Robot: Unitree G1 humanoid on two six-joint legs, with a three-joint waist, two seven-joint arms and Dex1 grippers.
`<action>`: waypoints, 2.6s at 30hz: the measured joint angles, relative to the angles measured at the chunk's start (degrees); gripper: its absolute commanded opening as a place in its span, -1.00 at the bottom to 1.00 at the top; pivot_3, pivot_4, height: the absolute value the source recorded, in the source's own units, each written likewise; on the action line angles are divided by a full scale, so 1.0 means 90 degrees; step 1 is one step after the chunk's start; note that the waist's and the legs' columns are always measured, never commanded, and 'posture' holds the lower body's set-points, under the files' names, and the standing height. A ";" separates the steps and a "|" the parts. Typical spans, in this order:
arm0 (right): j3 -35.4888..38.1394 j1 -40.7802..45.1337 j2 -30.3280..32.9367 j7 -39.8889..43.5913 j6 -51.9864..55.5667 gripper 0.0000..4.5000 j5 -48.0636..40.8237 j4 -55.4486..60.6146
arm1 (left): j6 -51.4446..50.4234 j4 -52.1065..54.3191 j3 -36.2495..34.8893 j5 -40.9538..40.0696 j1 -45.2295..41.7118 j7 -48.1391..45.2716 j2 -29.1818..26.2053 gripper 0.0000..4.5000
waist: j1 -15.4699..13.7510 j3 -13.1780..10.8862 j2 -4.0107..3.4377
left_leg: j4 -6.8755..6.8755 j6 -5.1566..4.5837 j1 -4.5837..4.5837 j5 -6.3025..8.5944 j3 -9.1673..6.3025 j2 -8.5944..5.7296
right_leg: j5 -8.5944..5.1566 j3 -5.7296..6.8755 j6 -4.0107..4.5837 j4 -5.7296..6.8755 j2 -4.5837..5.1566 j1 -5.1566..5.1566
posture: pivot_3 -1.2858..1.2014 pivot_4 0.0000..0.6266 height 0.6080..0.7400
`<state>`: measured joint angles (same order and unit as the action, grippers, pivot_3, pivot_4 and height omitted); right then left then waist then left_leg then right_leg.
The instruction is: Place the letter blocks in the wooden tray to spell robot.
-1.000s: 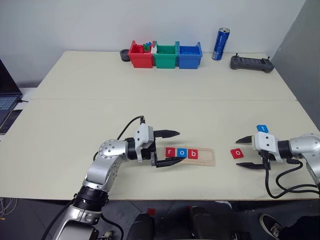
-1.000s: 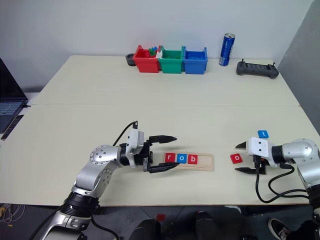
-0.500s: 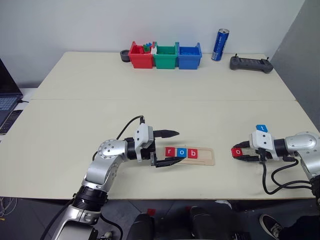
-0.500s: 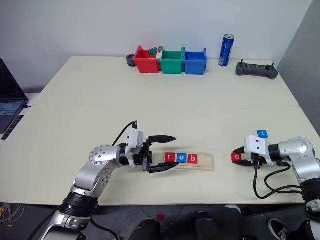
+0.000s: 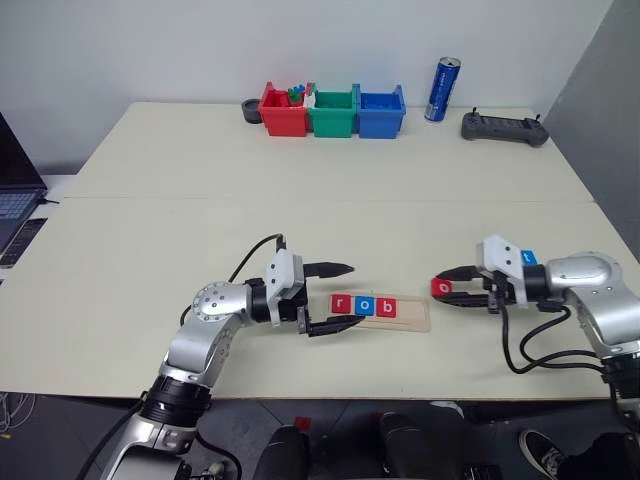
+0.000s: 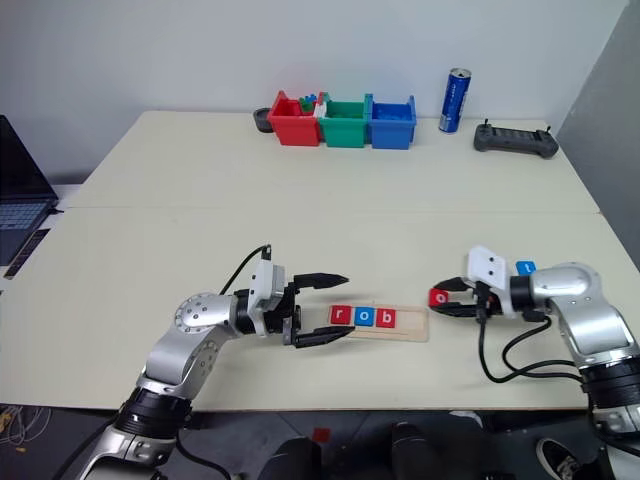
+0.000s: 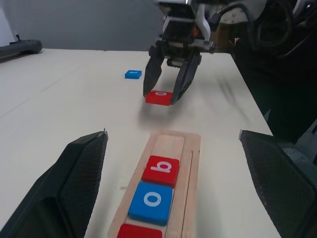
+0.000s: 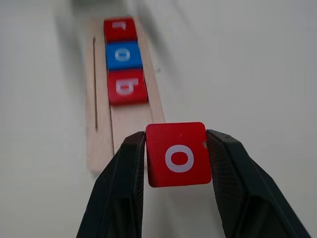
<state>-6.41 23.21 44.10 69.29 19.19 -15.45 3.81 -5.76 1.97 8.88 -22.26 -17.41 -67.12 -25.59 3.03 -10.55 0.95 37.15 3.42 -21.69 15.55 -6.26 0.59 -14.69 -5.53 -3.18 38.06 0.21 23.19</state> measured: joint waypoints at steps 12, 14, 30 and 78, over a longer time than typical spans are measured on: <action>-0.0680 -0.0157 -0.0160 -0.0357 0.0271 -0.34 0.0373 0.0469 | -0.0011 0.0230 -0.0016 -0.0030 0.0159 0.0030 -0.0121 1.00 | -0.0081 0.0000 0.0000 | 0.0001 0.0000 -0.0004 0.0000 0.0002 -0.0002 | 0.0000 0.0001 -0.0001 -0.0007 0.0002 0.0002 | 0.03 -0.52 1.00; -0.0747 -0.0157 -0.0164 -0.0353 0.0180 -0.34 0.0457 0.0376 | -0.0011 0.0230 -0.0016 -0.0030 0.0160 0.0033 -0.0121 1.00 | -0.0081 0.0000 0.0000 | 0.0001 0.0000 -0.0004 0.0000 0.0003 -0.0002 | 0.0000 0.0001 -0.0001 -0.0007 0.0002 0.0002 | 0.03 -0.52 1.00; -0.0923 -0.0032 -0.0192 -0.0271 -0.0401 -0.34 0.0841 -0.0226 | -0.0009 0.0259 -0.0027 -0.0030 0.0237 0.0146 -0.0141 1.00 | -0.0081 0.0000 0.0000 | 0.0001 0.0000 -0.0004 0.0000 0.0002 -0.0001 | 0.0000 0.0002 0.0000 -0.0006 0.0002 0.0002 | 0.03 -0.52 1.00; -0.0642 -0.0417 0.0042 -0.0232 -0.0539 -0.98 0.0887 -0.0225 | 0.0009 0.0234 -0.0045 -0.0029 0.0220 0.0025 -0.0211 1.00 | -0.0104 0.0000 0.0000 | 0.0002 0.0000 -0.0003 0.0000 0.0005 -0.0001 | 0.0000 0.0000 0.0000 -0.0004 0.0001 0.0002 | 0.03 -0.52 1.00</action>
<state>-12.19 19.46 44.48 67.20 14.34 -7.47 1.78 -5.68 4.07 8.47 -22.52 -15.42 -66.89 -27.49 2.10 -10.55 0.95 37.17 3.42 -21.72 15.55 -6.22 0.58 -14.69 -5.53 -3.18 38.02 0.22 23.21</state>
